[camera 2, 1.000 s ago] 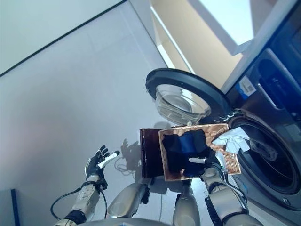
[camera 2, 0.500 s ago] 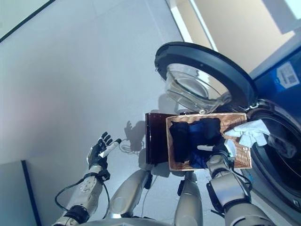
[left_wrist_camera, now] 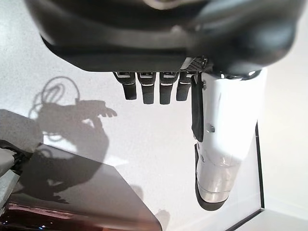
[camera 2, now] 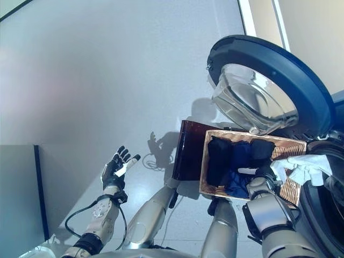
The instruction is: Pick up the clothes and place them into the washing machine
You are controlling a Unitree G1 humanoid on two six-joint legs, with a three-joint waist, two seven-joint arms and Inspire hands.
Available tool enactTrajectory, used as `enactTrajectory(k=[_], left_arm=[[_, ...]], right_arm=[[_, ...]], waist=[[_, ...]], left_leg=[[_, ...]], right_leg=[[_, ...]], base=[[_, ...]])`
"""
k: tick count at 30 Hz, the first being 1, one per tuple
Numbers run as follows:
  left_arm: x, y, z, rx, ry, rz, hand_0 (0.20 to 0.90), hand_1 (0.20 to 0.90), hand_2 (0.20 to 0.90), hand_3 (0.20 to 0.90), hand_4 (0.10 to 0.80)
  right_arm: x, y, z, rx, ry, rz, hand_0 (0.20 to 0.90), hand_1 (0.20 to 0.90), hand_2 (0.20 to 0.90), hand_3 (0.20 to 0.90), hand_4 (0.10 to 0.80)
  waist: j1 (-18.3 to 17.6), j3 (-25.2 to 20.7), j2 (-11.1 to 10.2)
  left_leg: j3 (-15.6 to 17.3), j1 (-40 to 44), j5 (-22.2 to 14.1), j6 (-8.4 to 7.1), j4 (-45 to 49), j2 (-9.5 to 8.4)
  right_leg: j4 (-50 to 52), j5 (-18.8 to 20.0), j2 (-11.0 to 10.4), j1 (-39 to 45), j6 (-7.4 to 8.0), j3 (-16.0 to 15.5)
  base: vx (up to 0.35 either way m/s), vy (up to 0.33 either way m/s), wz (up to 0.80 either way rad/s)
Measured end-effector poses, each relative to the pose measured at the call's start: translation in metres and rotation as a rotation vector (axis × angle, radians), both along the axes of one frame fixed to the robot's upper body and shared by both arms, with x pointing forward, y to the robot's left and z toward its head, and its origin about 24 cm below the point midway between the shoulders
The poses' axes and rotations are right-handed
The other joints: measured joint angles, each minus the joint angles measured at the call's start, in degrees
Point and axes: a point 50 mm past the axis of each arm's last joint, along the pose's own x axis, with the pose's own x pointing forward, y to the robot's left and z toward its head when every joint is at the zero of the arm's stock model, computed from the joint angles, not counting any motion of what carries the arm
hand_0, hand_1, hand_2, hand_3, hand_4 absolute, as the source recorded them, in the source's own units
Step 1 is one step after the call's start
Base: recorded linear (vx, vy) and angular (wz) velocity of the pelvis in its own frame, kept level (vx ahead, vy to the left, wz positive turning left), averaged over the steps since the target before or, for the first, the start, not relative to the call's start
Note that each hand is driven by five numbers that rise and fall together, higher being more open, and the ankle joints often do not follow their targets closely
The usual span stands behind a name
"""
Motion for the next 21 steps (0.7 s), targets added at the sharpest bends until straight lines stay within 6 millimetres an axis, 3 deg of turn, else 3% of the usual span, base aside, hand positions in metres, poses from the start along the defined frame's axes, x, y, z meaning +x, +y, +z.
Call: enactTrajectory(k=[15,21], left_arm=[[-0.001,0.000,-0.001,0.039,0.005,-0.023,0.900,0.900,0.900,0.900,0.800],[-0.019,0.006,-0.012,0.044,0.061,-0.004,0.900,0.900,0.900,0.900,0.800]], right_arm=[[0.004,0.024,-0.012,0.050,0.013,0.042,0.900,0.900,0.900,0.900,0.800],[-0.004,0.033,-0.023,0.071,0.059,0.046,0.900,0.900,0.900,0.900,0.800]], waist=[[1.2,-1.2,-2.1],[1.7,-2.8,-3.1]], left_leg=[[-0.7,0.1,0.0,-0.09,1.5,-0.07],[-1.6,1.0,-0.1,-0.08,1.2,-0.26]], right_leg=[[1.5,-0.3,-0.3,0.4,-0.39,-1.0],[0.5,-0.3,-0.5,2.1,-0.33,-2.4]], base=[[0.038,0.005,0.02],[0.027,-0.007,0.09]])
